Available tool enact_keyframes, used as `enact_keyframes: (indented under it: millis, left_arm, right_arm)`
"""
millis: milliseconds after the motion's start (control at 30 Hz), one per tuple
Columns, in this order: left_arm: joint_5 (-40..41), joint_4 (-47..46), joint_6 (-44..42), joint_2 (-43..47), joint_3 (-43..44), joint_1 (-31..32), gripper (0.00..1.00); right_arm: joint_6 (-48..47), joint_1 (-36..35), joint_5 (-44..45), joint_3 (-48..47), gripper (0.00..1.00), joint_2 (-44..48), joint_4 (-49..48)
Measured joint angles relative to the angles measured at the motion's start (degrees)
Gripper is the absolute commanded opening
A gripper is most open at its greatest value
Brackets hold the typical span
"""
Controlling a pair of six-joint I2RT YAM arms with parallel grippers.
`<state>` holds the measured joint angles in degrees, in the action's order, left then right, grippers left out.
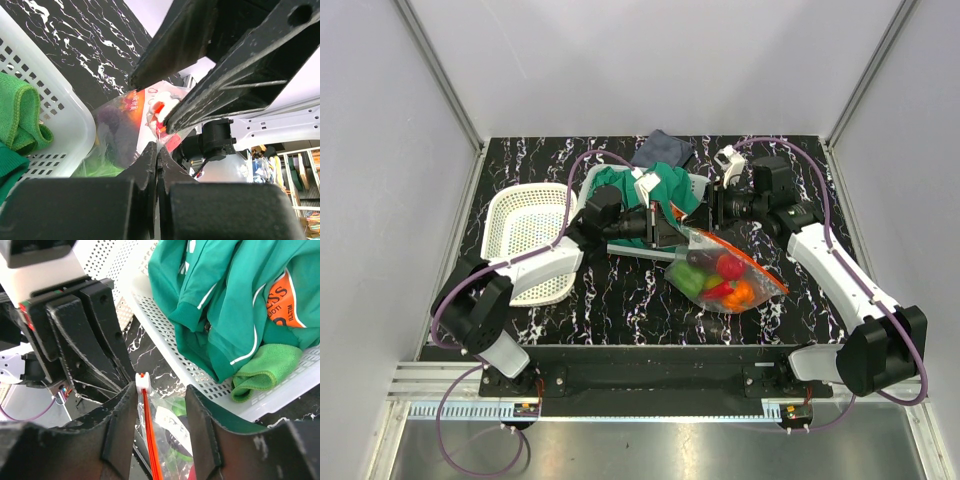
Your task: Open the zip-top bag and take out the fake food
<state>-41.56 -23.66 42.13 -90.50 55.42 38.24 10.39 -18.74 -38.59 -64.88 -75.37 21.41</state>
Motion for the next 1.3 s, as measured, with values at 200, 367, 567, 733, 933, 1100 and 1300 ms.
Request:
enact_keyframes:
  millis: [200, 367, 567, 733, 933, 1100, 1300]
  left_arm:
    - [0.00, 0.09, -0.04, -0.11, 0.11, 0.13, 0.00]
    - [0.02, 0.66, -0.28, -0.13, 0.28, 0.17, 0.00]
    - [0.02, 1.31, -0.57, -0.13, 0.37, 0.17, 0.00]
    - [0.00, 1.62, -0.70, -0.13, 0.39, 0.17, 0.00]
    - [0.02, 2.23, -0.98, -0.11, 0.48, 0.17, 0.00]
    - [0.04, 2.97, -1.42, -0.11, 0.48, 0.17, 0.00]
    - [0.02, 3.34, -1.42, -0.11, 0.48, 0.17, 0.00]
  right_arm:
    - [-0.02, 0.00, -0.09, -0.59, 0.34, -0.02, 0.17]
    - [0.17, 0.00, -0.55, -0.59, 0.17, -0.02, 0.35]
    - [0.72, 0.00, -0.87, -0.59, 0.01, -0.02, 0.28]
    - [1.29, 0.00, -1.86, -0.59, 0.04, 0.00, -0.13]
    - [2.14, 0.00, -2.73, -0.59, 0.57, 0.37, -0.79]
    - [2.97, -0.02, -4.20, -0.59, 0.55, 0.31, -1.09]
    - [3.04, 0.00, -4.59, -0.59, 0.47, 0.09, -1.18]
